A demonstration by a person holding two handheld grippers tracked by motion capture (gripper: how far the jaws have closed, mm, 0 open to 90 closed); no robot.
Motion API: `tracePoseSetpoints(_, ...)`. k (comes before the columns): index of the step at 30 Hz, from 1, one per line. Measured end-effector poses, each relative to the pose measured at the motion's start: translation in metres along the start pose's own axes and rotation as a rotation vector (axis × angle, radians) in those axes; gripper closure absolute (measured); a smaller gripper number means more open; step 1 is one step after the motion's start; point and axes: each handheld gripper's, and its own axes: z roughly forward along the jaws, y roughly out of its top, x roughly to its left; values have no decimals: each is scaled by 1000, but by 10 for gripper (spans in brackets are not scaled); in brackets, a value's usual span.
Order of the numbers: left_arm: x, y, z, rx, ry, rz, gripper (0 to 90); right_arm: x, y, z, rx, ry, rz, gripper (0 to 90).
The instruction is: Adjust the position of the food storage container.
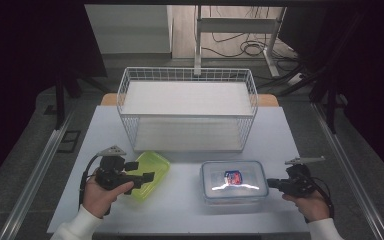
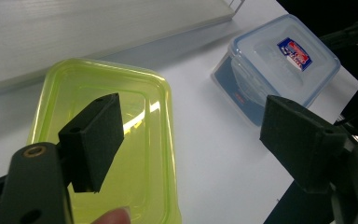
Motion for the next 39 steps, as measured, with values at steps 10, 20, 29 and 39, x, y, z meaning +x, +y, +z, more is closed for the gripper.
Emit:
tracePoseSetpoints(10, 0, -2, -1, -4, 2, -4, 212, 1, 4, -3, -27, 7, -3, 893)
tracePoseSetpoints(20, -9, 3, 6, -12, -9, -1, 193, -2, 10, -15, -128, 63, 7, 799)
tracePoseSetpoints(29, -21, 4, 11, -21, -72, -52, 145, 0, 12, -15, -183, 117, 24, 402)
tracePoseSetpoints(39, -35, -1, 30, 14, -128, -38, 140, 0, 13, -16, -217, 141, 30, 307)
